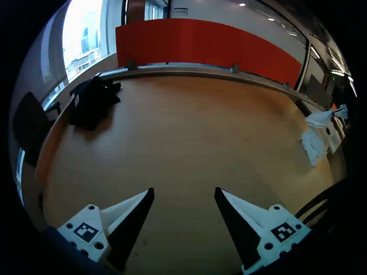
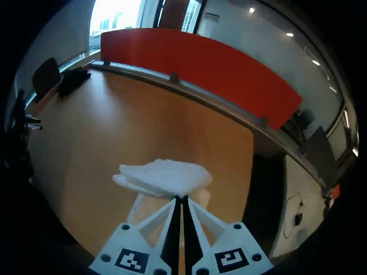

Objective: Fold towel

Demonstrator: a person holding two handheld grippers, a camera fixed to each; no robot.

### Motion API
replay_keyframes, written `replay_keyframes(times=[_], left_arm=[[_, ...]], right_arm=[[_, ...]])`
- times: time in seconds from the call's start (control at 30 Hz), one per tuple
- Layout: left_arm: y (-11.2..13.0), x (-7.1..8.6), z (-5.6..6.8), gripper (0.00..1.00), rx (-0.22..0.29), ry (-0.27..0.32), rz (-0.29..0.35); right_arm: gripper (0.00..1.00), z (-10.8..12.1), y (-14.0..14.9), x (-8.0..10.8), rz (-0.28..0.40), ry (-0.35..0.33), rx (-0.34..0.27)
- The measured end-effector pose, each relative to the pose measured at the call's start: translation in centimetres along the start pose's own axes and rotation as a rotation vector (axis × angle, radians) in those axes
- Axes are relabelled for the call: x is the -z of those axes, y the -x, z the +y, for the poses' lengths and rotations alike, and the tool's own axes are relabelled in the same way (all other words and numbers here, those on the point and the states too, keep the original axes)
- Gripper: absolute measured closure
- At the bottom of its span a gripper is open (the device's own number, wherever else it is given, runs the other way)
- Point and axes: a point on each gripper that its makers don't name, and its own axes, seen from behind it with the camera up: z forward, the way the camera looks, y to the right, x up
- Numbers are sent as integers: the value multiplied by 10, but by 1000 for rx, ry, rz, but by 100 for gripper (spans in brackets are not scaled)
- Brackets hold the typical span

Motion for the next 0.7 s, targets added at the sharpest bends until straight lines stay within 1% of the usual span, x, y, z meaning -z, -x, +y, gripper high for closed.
replay_keyframes(times=[0.3,0.5,0.7], left_arm=[[2,3,1,2,-13,2,-4],[6,4,2,2,-17,1,-8],[11,6,1,2,-19,-4,-13]], right_arm=[[97,2,46,2,-54,19,-65],[97,4,73,-3,-96,31,-99],[97,3,92,-9,-125,34,-127]])
